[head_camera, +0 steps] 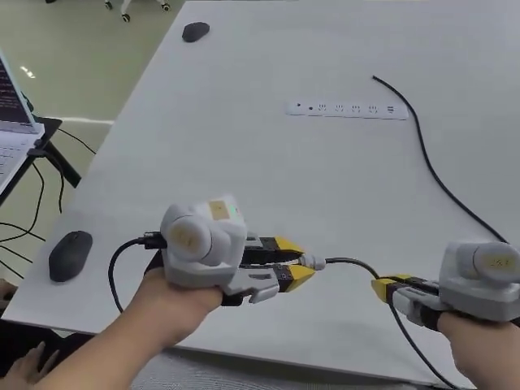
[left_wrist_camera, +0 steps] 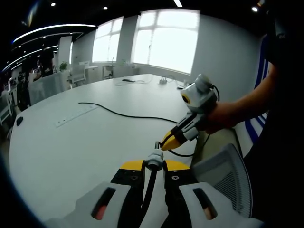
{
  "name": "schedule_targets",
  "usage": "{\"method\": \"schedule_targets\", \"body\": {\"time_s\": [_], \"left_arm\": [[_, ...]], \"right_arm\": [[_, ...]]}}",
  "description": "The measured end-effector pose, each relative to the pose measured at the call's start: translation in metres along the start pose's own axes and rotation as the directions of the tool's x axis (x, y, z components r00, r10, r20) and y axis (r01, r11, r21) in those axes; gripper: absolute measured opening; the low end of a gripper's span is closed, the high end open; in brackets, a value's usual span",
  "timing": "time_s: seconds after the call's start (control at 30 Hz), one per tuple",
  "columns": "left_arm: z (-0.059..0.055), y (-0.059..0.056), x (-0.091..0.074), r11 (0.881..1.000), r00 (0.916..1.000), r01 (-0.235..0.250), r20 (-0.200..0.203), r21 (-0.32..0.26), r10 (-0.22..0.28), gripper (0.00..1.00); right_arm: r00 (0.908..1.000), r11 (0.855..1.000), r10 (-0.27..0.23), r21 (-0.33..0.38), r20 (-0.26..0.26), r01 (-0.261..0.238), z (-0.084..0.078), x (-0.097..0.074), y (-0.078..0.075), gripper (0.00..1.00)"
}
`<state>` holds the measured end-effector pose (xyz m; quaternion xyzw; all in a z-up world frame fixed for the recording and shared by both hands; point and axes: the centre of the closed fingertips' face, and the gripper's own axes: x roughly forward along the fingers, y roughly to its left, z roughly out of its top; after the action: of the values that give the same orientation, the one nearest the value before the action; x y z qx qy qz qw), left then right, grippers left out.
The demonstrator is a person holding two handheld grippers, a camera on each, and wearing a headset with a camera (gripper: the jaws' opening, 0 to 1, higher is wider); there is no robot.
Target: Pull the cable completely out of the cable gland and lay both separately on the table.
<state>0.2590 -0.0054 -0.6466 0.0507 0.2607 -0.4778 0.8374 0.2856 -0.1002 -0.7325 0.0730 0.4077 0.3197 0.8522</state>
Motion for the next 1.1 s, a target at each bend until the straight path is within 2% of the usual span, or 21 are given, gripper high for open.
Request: {"method": "schedule_targets", "body": {"time_s": [0.37,0.47,0.53,0.63,0.67,0.73,0.77,0.8,0.83,0.87,0.9,0.93,0.97,1.03,1.07,1.1], "left_arm": [[0.000,0.005,-0.001,1.000,1.0000,-0.008,-0.004,0.003,0.008,0.15],[0.000,0.005,-0.001,1.000,1.0000,-0.002,-0.004,-0.007,0.002,0.15],[-0.001,0.004,-0.001,1.000,1.0000,-0.001,-0.009,-0.001,0.001,0.15],[-0.002,0.003,-0.001,1.000,0.9999,0.004,-0.013,-0.002,-0.004,0.15],[-0.003,0.003,-0.001,1.000,0.9999,0.004,-0.012,-0.002,-0.004,0.15],[-0.003,0.003,-0.001,1.000,0.9999,0.004,-0.015,-0.002,-0.004,0.15],[-0.004,0.003,0.000,1.000,0.9999,0.005,-0.016,-0.002,-0.005,0.15],[-0.005,0.003,0.000,1.000,0.9998,0.005,-0.018,-0.003,-0.005,0.15],[-0.006,0.003,0.000,1.000,0.9998,0.006,-0.019,-0.009,-0.006,0.15],[-0.006,0.002,0.000,1.000,0.9998,0.007,-0.020,-0.013,-0.008,0.15],[-0.006,0.002,0.000,1.000,0.9998,0.007,-0.020,-0.012,-0.007,0.15],[-0.006,0.002,0.000,1.000,0.9997,0.007,-0.021,-0.008,-0.007,0.15],[-0.007,0.002,0.000,1.000,0.9997,0.007,-0.022,-0.008,-0.007,0.15],[-0.006,0.003,0.000,1.000,0.9997,0.007,-0.023,-0.011,-0.008,0.15],[-0.006,0.004,0.000,1.000,0.9997,0.005,-0.023,-0.007,-0.006,0.15],[-0.006,0.004,0.000,1.000,0.9997,0.005,-0.023,-0.008,-0.006,0.15]], "right_arm": [[1.0000,0.995,-0.001,-0.104,0.001,0.001,0.003,-0.003,0.002,0.04],[0.9999,0.990,0.013,-0.140,-0.004,-0.014,0.004,-0.004,0.008,0.06],[0.9992,0.979,0.025,-0.200,-0.031,-0.031,0.001,-0.005,0.010,0.10],[0.9994,0.957,0.033,-0.289,-0.013,-0.035,0.009,-0.008,0.016,0.14],[0.9992,0.948,0.040,-0.317,-0.008,-0.041,0.011,-0.009,0.019,0.15],[0.9974,0.916,0.071,-0.395,0.005,-0.064,0.020,-0.012,0.032,0.17],[0.9967,0.890,0.081,-0.450,0.004,-0.071,0.023,-0.014,0.039,0.18],[0.9956,0.875,0.094,-0.477,0.002,-0.081,0.025,-0.014,0.045,0.18],[0.9917,0.882,0.129,-0.457,0.000,-0.114,0.028,-0.014,0.057,0.19],[0.9875,0.881,0.158,-0.452,0.000,-0.141,0.031,-0.014,0.065,0.20],[0.9879,0.868,0.155,-0.477,0.000,-0.137,0.035,-0.014,0.069,0.20],[0.9880,0.848,0.155,-0.513,-0.002,-0.134,0.038,-0.013,0.072,0.20],[0.9887,0.815,0.150,-0.564,-0.009,-0.129,0.040,-0.012,0.077,0.20],[0.9886,0.780,0.149,-0.612,-0.017,-0.128,0.042,-0.010,0.083,0.19],[0.9891,0.749,0.145,-0.650,-0.025,-0.126,0.041,-0.008,0.087,0.19],[0.9893,0.731,0.143,-0.670,-0.029,-0.125,0.041,-0.007,0.089,0.18]]}}
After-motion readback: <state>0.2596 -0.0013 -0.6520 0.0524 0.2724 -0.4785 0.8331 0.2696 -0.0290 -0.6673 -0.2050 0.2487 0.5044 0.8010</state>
